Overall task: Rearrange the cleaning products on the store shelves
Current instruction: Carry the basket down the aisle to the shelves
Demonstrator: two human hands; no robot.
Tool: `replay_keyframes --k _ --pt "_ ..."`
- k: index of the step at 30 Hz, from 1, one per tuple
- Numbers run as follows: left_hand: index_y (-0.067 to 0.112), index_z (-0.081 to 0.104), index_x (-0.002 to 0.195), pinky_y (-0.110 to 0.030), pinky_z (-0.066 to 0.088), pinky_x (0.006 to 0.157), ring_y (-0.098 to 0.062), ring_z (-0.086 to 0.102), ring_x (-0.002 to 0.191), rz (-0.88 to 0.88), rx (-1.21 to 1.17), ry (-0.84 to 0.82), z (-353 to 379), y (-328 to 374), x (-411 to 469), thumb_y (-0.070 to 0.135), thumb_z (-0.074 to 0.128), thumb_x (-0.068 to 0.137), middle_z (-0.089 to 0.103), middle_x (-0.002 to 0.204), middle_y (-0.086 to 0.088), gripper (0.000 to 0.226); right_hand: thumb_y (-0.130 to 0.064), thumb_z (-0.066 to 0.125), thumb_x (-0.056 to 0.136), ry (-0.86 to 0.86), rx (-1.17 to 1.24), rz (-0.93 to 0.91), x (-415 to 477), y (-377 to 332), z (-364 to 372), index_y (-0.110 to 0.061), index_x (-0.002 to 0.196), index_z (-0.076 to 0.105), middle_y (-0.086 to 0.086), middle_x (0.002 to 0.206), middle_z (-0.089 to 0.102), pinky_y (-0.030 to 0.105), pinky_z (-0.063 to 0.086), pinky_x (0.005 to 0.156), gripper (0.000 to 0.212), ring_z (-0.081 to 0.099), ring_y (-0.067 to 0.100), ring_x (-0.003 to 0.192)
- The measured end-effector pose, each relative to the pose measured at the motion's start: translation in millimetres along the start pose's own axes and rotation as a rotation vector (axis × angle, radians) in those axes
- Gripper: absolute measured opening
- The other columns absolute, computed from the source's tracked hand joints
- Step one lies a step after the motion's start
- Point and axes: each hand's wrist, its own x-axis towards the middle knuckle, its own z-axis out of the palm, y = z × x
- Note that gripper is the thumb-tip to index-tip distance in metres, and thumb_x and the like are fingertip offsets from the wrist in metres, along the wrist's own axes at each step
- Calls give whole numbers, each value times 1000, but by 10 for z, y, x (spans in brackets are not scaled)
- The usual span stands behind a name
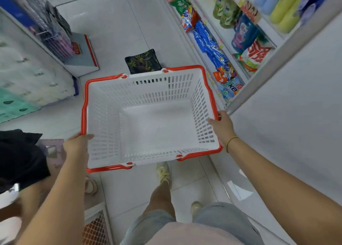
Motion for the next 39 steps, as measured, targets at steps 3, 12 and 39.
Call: replay_keyframes --k 3,12,39 --pt "12 63 122 -34 48 84 -26 58 92 -23 -9 -30 149 442 356 12 71 82 65 104 -8 41 -10 60 90 19 1 -6 356 -381 179 -14 106 50 8 105 62 43 55 84 20 63 27 95" --pt "12 62 123 -41 49 97 -30 61 102 17 2 -115 843 1794 1159 12 72 80 65 111 -8 44 -6 60 91 75 75 2 1356 -1352 569 -3 113 51 15 113 62 47 52 89 24 62 33 100" --pt "9 59 124 -41 48 96 -31 61 109 41 -1 -127 2717 4936 2728 11 68 84 63 123 -13 41 -7 61 90 87 188 23 4379 -3607 1346 -10 104 52 15 107 63 41 55 74 17 64 30 89"
